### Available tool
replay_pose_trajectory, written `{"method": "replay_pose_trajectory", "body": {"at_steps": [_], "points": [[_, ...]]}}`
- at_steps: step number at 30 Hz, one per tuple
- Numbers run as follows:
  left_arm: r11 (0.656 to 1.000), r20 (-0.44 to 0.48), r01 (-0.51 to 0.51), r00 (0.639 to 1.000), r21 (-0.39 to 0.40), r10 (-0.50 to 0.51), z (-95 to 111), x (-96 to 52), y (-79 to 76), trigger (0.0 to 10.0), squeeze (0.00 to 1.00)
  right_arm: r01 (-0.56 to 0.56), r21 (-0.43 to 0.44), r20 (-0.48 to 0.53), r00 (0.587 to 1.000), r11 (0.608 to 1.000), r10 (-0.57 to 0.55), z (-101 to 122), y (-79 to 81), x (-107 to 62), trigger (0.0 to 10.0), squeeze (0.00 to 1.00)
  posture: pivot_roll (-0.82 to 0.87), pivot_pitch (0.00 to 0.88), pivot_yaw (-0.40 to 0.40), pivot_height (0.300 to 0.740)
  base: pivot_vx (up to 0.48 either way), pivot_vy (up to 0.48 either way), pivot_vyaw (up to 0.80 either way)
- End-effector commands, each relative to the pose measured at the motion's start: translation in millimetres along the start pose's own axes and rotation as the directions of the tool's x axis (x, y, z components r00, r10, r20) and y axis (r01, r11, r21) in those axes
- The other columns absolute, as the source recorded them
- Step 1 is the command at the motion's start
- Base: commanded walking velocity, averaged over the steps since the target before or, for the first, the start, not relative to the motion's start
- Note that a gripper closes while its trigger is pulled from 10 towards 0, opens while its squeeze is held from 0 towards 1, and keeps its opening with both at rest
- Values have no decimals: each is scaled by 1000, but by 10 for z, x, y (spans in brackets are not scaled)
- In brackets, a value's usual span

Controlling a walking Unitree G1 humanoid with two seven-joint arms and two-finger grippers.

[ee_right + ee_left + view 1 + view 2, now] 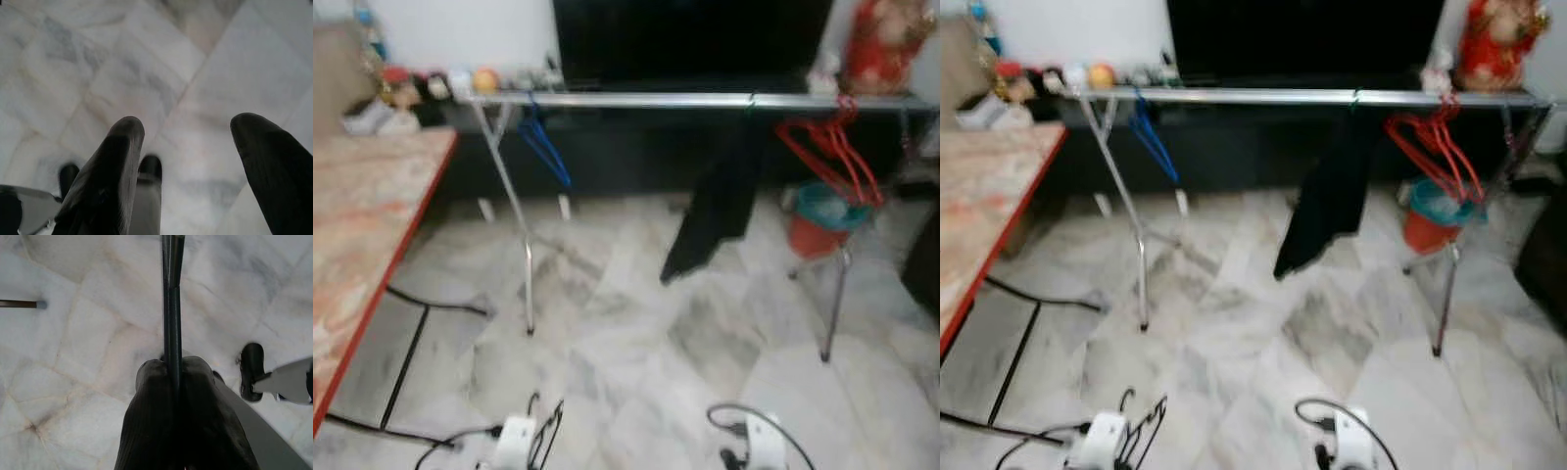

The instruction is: Hang hanger

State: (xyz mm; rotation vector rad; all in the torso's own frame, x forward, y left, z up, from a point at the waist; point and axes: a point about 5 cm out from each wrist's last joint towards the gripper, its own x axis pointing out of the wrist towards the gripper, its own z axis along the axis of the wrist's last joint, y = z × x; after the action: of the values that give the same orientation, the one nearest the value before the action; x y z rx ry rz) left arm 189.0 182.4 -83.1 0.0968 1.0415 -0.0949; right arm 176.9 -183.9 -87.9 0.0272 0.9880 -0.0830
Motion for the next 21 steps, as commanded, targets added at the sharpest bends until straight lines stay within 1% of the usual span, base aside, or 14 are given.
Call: {"method": "replay_pose_trajectory", "body": {"at_steps": [1, 21], "points": [[1000, -29, -28, 999, 6, 28, -82, -22, 111, 10000, 0, -21, 21, -5, 1000, 1000, 21, -6, 118, 5, 10000, 0, -14, 0, 4, 740, 322, 0, 0], [1000, -29, -26, 999, 6, 27, -80, -21, 105, 10000, 0, -9, 38, 6, 1000, 999, 9, -1, 108, 4, 10000, 0, -15, 0, 3, 740, 323, 0, 0]]}}
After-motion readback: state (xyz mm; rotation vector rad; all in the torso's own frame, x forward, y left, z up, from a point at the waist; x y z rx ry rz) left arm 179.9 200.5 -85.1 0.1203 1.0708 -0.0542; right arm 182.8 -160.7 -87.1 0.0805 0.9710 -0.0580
